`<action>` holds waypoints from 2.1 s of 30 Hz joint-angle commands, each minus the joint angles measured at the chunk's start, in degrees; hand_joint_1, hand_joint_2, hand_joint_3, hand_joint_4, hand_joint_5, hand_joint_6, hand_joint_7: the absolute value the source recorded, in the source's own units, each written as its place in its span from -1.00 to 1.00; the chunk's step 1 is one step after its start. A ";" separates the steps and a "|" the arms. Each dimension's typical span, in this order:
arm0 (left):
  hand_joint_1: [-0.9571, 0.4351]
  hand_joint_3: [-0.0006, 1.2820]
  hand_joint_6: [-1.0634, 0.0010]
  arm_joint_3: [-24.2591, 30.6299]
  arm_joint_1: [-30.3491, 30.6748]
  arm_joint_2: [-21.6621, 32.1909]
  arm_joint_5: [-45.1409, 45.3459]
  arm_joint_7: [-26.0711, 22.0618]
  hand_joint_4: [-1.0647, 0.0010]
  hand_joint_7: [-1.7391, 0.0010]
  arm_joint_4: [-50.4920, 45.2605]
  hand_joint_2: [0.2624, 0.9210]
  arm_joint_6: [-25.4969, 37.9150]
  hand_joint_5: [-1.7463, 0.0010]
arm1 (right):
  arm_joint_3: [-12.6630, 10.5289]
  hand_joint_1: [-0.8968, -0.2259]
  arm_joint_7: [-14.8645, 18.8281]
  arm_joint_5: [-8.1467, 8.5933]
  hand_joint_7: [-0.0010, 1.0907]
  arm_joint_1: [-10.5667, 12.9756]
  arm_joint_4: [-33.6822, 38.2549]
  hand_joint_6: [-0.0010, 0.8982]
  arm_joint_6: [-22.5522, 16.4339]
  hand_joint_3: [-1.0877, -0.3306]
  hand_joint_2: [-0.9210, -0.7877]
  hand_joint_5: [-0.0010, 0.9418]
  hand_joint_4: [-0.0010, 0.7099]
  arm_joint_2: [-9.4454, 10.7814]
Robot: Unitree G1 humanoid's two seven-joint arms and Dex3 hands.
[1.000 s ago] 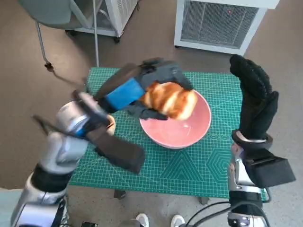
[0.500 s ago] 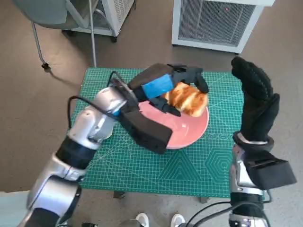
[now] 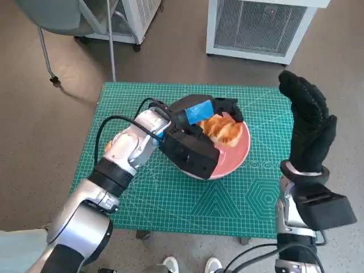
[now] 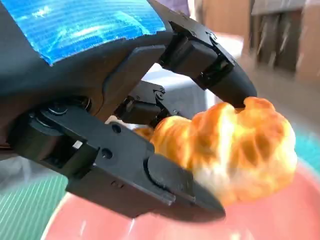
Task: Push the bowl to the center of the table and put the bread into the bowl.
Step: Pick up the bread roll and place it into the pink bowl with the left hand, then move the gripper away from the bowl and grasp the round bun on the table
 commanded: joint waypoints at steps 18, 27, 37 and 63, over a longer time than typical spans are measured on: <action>0.15 -1.00 0.54 11.98 5.94 11.13 -13.67 -23.45 0.91 0.97 -29.20 0.78 15.33 1.00 | 0.35 0.21 -0.94 -0.22 0.18 0.86 -0.17 -1.00 0.85 -0.19 -1.00 -0.99 -0.14 0.71; 0.15 -1.00 0.56 17.26 8.85 21.36 -15.19 -25.05 0.95 0.98 -34.43 0.75 13.41 1.00 | 0.88 0.18 -0.26 0.13 0.18 0.56 -0.03 -1.00 1.00 -0.18 -1.00 -0.99 -0.14 0.59; 0.14 -1.00 0.58 19.47 12.73 30.10 -15.08 -26.88 0.97 0.99 -35.75 0.69 12.31 1.00 | 1.28 0.14 0.91 1.53 0.18 -0.05 0.88 -1.00 0.91 -0.18 -1.00 -0.99 -0.14 0.56; 0.16 -1.00 0.54 16.83 21.22 32.05 -13.86 -24.98 0.93 0.99 -29.12 0.61 9.18 0.99 | 1.70 0.21 1.63 1.59 0.17 -1.41 1.57 -1.00 1.55 -0.22 -1.00 -1.00 -0.15 0.20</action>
